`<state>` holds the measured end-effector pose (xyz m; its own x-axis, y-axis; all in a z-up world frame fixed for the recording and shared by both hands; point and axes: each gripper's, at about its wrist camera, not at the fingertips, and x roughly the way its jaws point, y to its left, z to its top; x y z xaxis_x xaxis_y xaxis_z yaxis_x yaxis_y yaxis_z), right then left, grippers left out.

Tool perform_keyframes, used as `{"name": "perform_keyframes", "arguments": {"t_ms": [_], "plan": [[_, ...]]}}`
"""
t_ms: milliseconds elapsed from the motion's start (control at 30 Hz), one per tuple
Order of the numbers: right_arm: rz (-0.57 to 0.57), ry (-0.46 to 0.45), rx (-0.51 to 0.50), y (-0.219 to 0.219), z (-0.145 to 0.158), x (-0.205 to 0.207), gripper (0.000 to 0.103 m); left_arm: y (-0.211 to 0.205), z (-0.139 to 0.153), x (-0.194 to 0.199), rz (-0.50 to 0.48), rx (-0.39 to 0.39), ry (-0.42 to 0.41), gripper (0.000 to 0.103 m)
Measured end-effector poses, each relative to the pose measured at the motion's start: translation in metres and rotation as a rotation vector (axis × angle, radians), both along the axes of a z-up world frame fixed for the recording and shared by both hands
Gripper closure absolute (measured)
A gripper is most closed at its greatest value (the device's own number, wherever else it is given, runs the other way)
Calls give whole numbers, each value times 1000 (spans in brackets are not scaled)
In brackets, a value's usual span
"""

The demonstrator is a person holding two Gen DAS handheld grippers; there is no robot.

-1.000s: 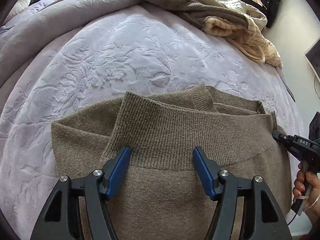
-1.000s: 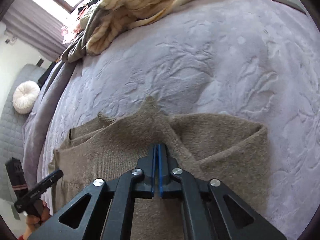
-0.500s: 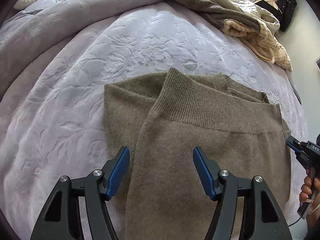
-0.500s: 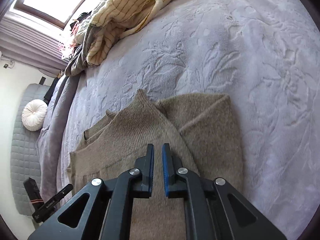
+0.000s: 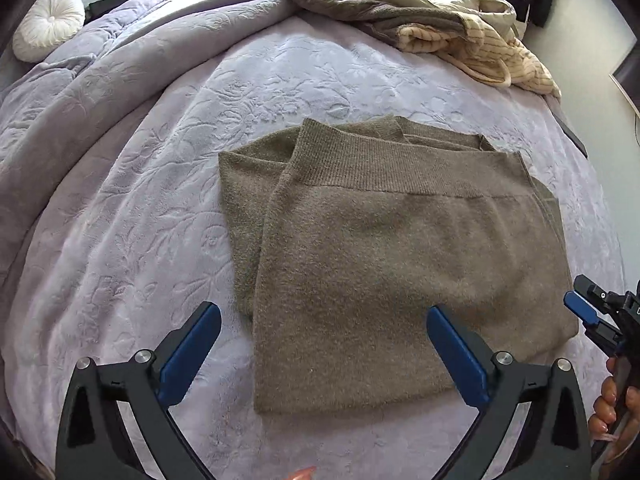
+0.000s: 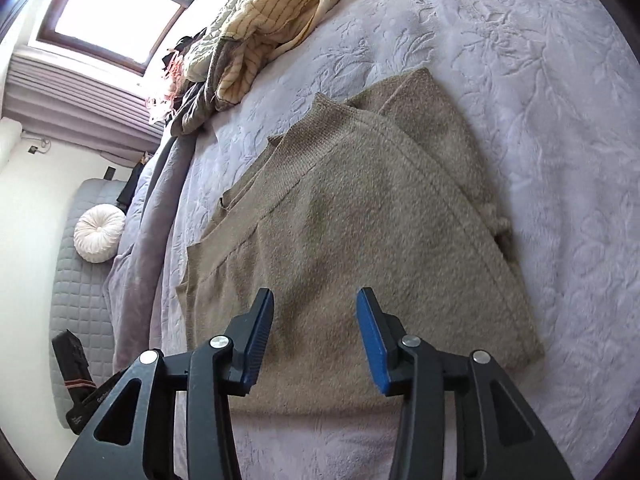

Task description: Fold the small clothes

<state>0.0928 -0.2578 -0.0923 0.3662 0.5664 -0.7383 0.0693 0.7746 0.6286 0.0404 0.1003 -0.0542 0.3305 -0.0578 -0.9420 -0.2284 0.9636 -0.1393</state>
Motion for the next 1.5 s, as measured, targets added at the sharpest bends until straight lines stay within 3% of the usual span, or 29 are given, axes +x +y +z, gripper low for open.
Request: {"name": "perform_keyframes", "arguments": {"t_ms": [200, 267, 400, 567, 733, 1500], "plan": [[-41, -5, 45, 4, 3, -36, 40, -19, 0, -5, -49, 26, 17, 0], [-46, 0, 53, 5, 2, -48, 40, -18, -1, -5, -49, 20, 28, 0], [-56, 25, 68, 9, -7, -68, 40, -6, -17, -13, -35, -76, 105, 0], [-55, 62, 107, 22, -21, -84, 39, 5, -23, -33, -4, -78, 119, 0], [-41, 91, 137, 40, -32, -88, 39, 16, -27, -47, 9, -66, 125, 0], [83, 165, 146, 97, -47, -83, 39, 64, -47, -86, 165, -154, 128, 0]]}}
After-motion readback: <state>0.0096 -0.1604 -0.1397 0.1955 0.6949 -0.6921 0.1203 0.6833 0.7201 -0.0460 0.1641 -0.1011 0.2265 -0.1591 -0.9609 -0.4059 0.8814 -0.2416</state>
